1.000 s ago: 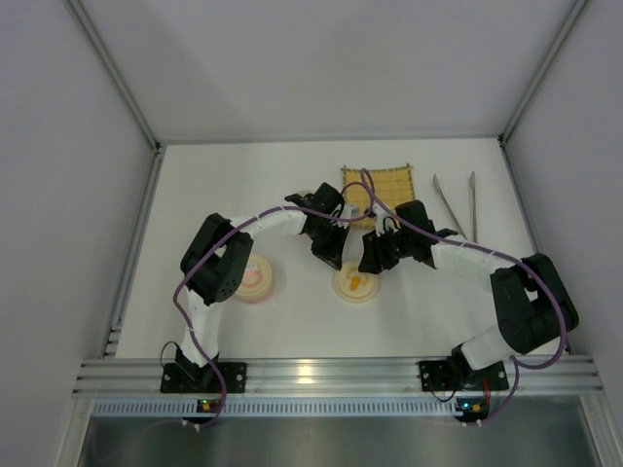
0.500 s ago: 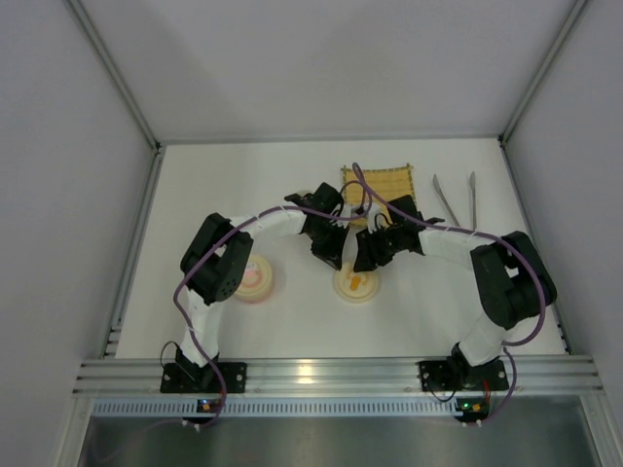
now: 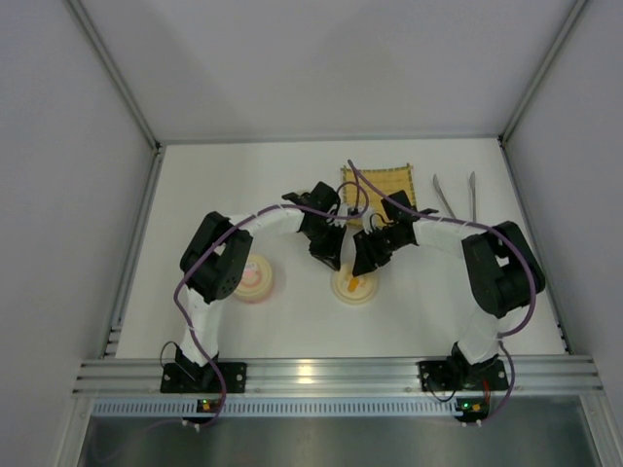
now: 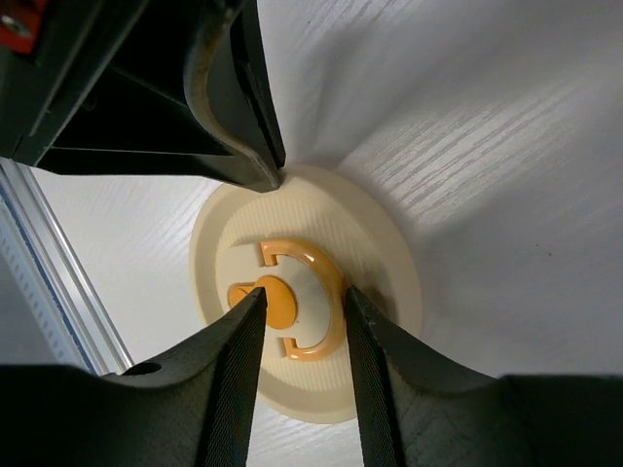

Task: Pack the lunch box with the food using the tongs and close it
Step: Pick up the box lid from the center of the board.

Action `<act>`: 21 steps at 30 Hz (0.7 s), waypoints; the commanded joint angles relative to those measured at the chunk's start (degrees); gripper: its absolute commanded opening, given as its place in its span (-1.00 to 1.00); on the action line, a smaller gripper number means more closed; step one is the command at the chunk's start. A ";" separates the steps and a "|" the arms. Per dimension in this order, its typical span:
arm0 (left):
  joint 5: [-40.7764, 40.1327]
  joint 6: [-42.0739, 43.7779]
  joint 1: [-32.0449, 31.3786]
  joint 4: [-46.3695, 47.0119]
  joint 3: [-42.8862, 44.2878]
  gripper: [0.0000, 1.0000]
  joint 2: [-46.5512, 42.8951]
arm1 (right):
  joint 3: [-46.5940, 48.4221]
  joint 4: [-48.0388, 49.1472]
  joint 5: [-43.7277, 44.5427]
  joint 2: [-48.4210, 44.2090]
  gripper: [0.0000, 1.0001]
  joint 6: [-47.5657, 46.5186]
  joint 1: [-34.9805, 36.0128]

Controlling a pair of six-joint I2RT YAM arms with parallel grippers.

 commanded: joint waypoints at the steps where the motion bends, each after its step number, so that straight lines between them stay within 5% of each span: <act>1: -7.53 3.67 -0.17 -2.62 -2.26 -1.00 5.32 | -0.19 -7.05 -5.84 2.74 -0.25 -4.62 1.77; 9: -7.79 3.50 -0.17 -2.80 -2.26 -1.00 5.41 | 0.68 -7.49 -14.18 2.13 -0.31 -4.88 1.06; 21: -7.17 3.06 -0.17 -3.15 -1.38 -1.00 6.20 | 1.39 -8.29 -15.60 -2.62 -0.31 -4.71 1.41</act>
